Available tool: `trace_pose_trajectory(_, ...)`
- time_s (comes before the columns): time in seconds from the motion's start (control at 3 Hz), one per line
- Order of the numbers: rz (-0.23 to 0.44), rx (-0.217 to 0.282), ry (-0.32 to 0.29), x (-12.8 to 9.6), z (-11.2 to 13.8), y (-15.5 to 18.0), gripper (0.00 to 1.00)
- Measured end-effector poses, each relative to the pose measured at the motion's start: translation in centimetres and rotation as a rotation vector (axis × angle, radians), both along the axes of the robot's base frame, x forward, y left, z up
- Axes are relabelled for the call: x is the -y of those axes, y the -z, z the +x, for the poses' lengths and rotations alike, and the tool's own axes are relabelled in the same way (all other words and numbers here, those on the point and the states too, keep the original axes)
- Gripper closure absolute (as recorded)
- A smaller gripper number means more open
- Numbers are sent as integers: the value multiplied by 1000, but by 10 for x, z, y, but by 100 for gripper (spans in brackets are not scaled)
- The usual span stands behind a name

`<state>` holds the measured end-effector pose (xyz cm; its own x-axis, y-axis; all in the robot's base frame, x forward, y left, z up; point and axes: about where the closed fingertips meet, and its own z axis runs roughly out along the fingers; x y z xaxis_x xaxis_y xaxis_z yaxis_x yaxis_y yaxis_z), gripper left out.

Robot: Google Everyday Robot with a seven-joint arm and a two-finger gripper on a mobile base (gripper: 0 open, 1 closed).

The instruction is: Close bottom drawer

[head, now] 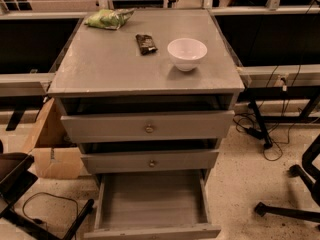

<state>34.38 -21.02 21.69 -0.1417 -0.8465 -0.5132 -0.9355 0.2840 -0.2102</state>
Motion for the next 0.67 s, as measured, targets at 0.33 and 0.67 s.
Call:
trace_pose_trajectory(0.33,86,18,-31,-37,-7,37,88)
trace_pose_trajectory(0.67,190,-17,-60,-78,31,110,100)
